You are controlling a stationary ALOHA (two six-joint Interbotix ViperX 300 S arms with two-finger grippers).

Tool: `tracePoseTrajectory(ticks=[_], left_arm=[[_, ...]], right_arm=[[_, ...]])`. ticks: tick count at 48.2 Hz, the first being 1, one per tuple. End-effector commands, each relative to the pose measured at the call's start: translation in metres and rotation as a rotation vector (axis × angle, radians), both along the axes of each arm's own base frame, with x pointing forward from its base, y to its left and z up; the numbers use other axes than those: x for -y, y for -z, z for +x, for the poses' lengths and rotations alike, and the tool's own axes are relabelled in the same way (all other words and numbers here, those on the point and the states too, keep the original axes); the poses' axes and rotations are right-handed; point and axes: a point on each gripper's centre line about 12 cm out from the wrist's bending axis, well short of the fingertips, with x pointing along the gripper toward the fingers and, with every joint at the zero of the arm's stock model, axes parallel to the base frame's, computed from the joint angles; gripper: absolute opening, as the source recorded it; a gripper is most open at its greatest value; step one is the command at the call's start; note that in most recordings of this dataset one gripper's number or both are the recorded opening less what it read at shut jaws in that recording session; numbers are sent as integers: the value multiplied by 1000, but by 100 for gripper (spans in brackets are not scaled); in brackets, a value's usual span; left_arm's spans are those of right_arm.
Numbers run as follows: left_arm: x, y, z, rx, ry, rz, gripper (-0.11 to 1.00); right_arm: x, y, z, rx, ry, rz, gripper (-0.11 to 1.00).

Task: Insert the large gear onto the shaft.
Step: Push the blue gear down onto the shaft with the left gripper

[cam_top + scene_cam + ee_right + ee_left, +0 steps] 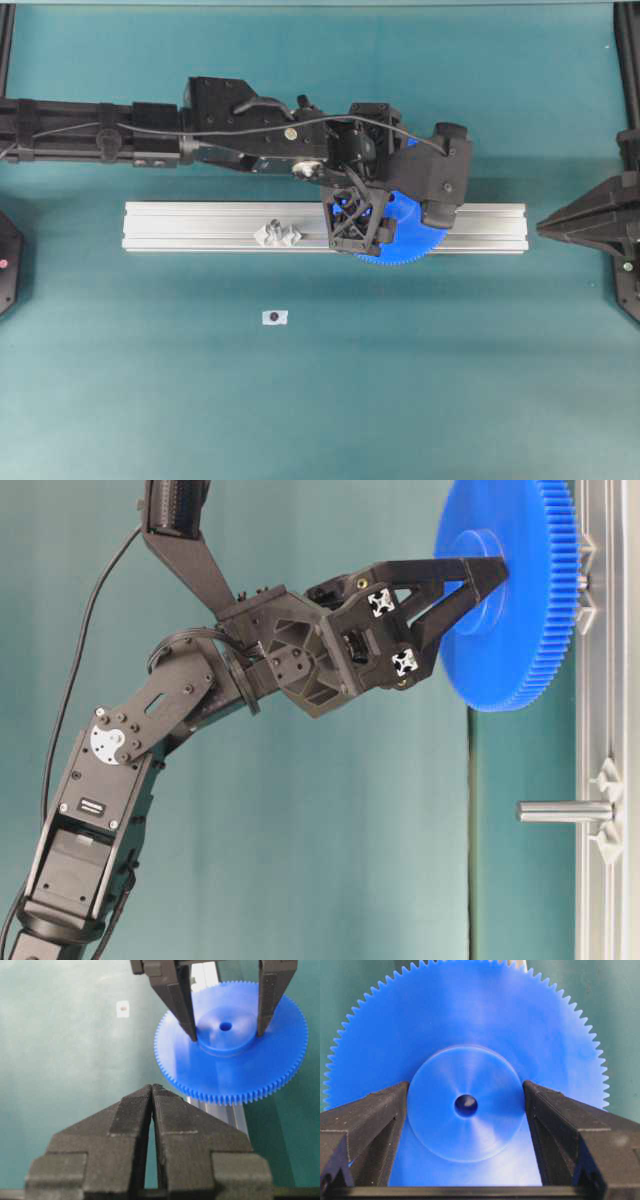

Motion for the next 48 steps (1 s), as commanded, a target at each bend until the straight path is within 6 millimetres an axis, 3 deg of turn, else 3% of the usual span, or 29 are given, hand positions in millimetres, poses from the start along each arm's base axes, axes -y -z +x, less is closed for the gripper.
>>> tracePoseTrajectory(ticks=[1, 34, 48], left_arm=[[5, -20, 4, 52, 11, 5, 84], [7, -35, 10, 90, 17, 10, 89], [-4, -71, 1, 157, 6, 28, 82]], right_arm=[[0, -4, 2, 12, 6, 10, 11], [0, -4, 2, 14, 4, 8, 11], [0, -4, 2, 14, 4, 8, 11]])
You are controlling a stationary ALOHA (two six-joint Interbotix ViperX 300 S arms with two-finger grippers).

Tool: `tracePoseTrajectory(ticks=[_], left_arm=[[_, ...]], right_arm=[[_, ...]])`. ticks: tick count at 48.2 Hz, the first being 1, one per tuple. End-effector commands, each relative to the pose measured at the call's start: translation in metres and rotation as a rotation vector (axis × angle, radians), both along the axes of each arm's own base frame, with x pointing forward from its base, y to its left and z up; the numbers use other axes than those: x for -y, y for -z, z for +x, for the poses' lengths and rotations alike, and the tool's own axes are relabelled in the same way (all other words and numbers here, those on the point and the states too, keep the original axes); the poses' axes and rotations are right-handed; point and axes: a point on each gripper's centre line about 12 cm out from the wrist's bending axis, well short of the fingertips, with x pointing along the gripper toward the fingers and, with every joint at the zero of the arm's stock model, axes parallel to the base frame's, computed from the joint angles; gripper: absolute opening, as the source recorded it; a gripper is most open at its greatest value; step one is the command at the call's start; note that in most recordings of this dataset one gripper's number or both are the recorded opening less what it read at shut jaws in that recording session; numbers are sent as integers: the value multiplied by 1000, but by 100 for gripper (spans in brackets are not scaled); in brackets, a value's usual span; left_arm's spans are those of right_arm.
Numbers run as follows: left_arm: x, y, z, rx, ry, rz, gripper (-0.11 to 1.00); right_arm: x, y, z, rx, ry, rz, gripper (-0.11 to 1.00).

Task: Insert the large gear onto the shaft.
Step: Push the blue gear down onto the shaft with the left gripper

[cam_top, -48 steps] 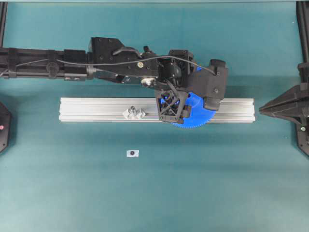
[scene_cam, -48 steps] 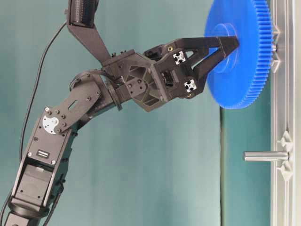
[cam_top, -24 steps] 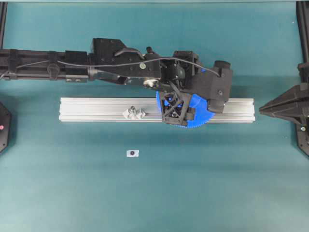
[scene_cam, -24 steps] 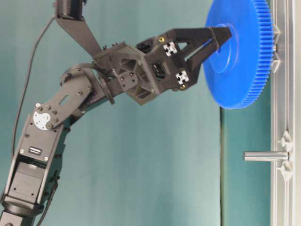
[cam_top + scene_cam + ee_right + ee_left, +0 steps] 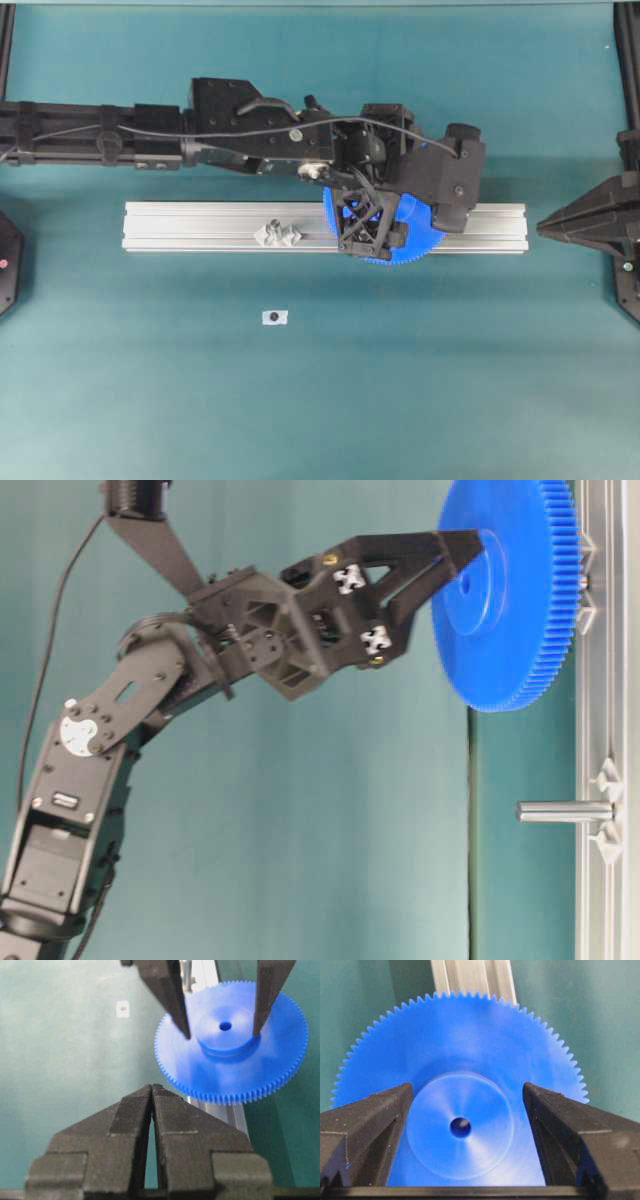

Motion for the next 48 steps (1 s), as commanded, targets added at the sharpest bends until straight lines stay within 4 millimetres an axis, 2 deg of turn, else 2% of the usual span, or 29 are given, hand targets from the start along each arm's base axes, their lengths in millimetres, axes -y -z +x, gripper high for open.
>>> tracePoseTrajectory(ticks=[1, 7, 15, 19, 26, 32, 37, 48], left_arm=[[-6, -49, -6, 104, 1, 24, 80], [-6, -59, -9, 118, 36, 55, 56], [-4, -66, -12, 123, 83, 95, 14], [-5, -65, -13, 118, 93, 105, 1], [-5, -66, -12, 121, 95, 107, -1], [-10, -55, -13, 96, 87, 104, -1], [-13, -33, -11, 48, 82, 95, -1], [-18, 37, -12, -91, 72, 65, -1]], right_arm=[[0, -4, 2, 14, 6, 8, 11], [0, -4, 2, 14, 6, 8, 11], [0, -4, 2, 14, 6, 8, 11], [0, -5, 2, 15, 6, 8, 11], [1, -5, 2, 15, 7, 8, 11], [0, -5, 2, 15, 6, 8, 11], [1, -4, 2, 14, 7, 8, 11], [1, -4, 2, 14, 7, 8, 11]])
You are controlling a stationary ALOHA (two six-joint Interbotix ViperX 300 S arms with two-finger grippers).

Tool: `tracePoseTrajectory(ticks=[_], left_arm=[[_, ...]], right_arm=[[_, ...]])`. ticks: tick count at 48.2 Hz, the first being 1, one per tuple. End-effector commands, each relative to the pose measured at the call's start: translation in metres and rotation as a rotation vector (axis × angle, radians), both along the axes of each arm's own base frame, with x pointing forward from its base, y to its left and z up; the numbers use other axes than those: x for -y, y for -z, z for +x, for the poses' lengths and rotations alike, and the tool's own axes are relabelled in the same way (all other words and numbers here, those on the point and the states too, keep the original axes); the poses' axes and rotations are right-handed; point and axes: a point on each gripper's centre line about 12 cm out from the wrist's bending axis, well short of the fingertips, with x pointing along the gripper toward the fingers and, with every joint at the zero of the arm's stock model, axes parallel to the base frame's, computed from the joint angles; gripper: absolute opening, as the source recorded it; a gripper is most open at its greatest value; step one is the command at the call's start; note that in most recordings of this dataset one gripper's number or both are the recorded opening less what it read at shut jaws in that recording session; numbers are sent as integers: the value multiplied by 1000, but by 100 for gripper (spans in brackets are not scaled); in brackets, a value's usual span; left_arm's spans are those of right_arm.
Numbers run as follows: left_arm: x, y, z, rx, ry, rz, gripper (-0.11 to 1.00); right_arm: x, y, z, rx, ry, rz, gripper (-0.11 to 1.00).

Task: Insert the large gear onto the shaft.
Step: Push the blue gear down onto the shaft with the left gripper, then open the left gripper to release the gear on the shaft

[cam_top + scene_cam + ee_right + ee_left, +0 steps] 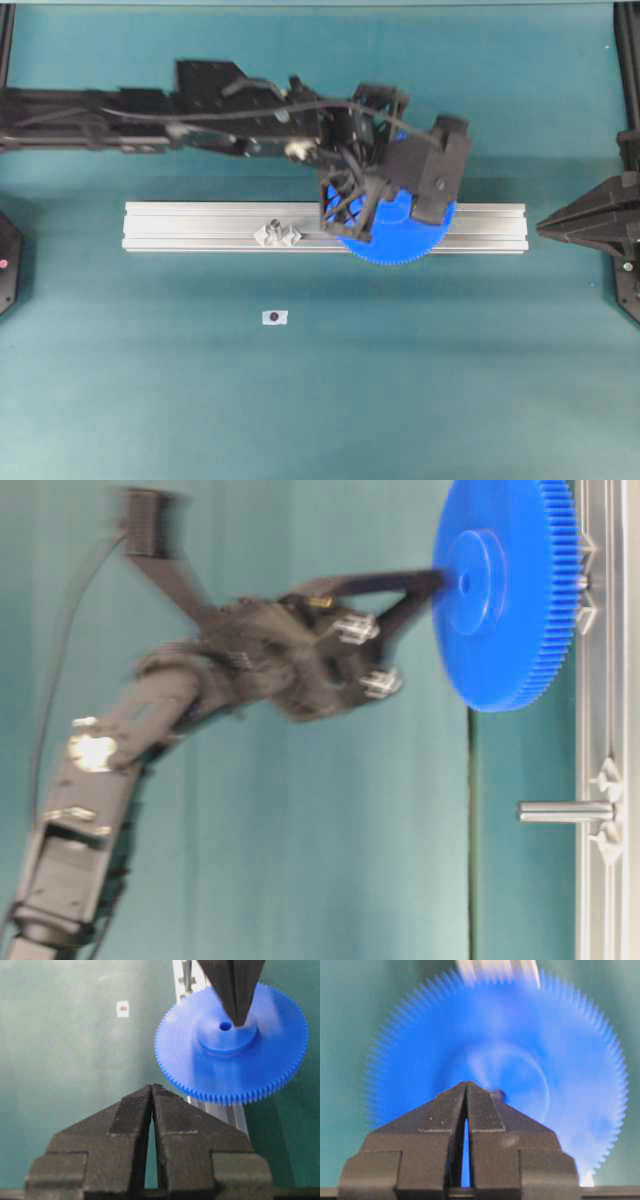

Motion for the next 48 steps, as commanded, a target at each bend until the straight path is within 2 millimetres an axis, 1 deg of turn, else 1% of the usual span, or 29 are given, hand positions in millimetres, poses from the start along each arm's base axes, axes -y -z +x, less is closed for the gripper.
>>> tracePoseTrajectory(ticks=[1, 3, 4, 8, 13, 17, 29, 31, 35, 38, 42, 48], left_arm=[[-5, 11, -1, -19, -13, -4, -1], [-6, 12, 0, -18, -12, -3, -1], [-6, 10, 0, -12, -12, -3, -1], [-6, -5, 1, 24, -9, 4, -1], [-8, -19, -2, 48, -12, 8, -1], [-5, -27, -4, 58, -11, 8, -1], [3, -63, -6, 111, 3, 14, -1], [4, -64, -6, 114, 4, 14, -1], [5, -59, -5, 107, 6, 13, -1], [6, -51, -3, 91, 9, 11, -1], [6, -48, 0, 88, 12, 11, -1], [6, -50, -1, 93, 10, 12, -1]], right_arm=[[0, -5, 2, 15, 4, 10, 11], [0, -5, 2, 15, 6, 10, 11], [0, -5, 2, 18, 6, 11, 11], [0, -6, 1, 21, 6, 10, 11], [1, -5, 1, 20, 9, 10, 11], [2, -5, 1, 20, 13, 10, 11], [2, -4, 1, 17, 18, 10, 11], [3, -3, 1, 17, 21, 11, 11], [3, -3, 0, 20, 24, 11, 11], [4, -4, 1, 25, 26, 10, 11], [4, -4, 1, 26, 27, 11, 11], [4, -4, 1, 26, 27, 10, 11]])
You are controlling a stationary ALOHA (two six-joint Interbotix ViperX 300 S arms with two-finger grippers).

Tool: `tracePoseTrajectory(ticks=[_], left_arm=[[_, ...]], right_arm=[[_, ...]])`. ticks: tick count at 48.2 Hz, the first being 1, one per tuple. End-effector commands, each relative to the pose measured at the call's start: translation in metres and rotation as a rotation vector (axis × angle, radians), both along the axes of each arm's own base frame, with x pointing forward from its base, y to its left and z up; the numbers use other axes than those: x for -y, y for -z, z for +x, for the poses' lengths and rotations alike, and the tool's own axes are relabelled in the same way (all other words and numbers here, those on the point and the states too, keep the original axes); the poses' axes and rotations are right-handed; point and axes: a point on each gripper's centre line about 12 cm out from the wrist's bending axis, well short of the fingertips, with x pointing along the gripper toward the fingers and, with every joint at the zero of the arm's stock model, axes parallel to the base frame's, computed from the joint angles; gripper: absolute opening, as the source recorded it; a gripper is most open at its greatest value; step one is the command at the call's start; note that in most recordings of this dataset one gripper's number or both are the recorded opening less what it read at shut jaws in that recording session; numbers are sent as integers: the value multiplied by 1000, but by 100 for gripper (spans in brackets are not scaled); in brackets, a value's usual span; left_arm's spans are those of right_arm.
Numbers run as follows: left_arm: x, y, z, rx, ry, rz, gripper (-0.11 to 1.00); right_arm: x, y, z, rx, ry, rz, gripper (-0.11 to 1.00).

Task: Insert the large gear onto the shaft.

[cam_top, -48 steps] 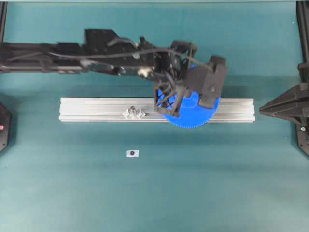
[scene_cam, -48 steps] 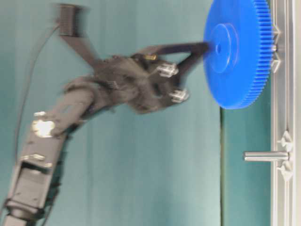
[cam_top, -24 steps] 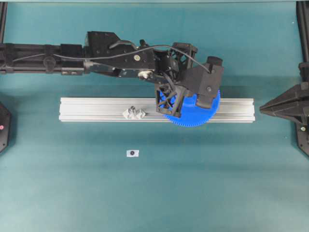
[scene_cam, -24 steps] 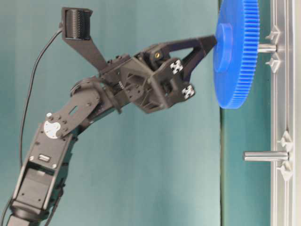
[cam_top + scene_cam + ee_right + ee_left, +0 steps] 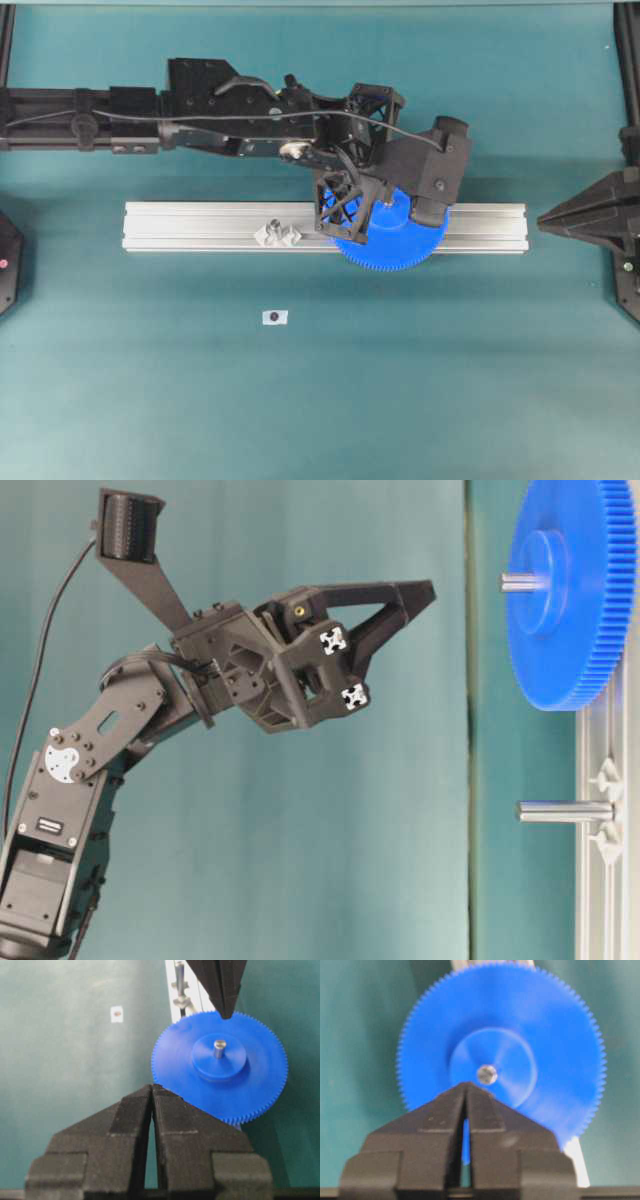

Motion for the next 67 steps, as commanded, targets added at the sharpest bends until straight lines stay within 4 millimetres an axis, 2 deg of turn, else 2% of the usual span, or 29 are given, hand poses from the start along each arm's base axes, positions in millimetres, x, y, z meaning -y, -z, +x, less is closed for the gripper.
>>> tracePoseTrajectory(ticks=[1, 13, 34, 41, 48, 55, 60, 67], left_arm=[[0, -21, 2, 52, 2, 8, -1], [2, -24, -10, 32, -2, 3, -1], [9, -68, -66, 93, -3, 8, -1], [18, -81, -86, 141, 11, 10, -1], [31, -81, -103, 203, 30, 4, -1], [38, -77, -119, 251, -29, -61, -1], [40, -71, -126, 253, -61, -96, -1], [46, -75, -130, 276, -57, -108, -1]], right_arm=[[1, -4, 2, 14, 7, 10, 11], [0, -4, 2, 14, 7, 11, 11], [0, -6, -1, 22, 7, 11, 11], [0, -5, -2, 20, 8, 13, 11], [0, -2, -4, 19, 14, 28, 11], [0, 3, -6, 21, 31, 66, 11], [0, 3, -6, 22, 39, 79, 11], [1, 2, -6, 24, 39, 76, 11]])
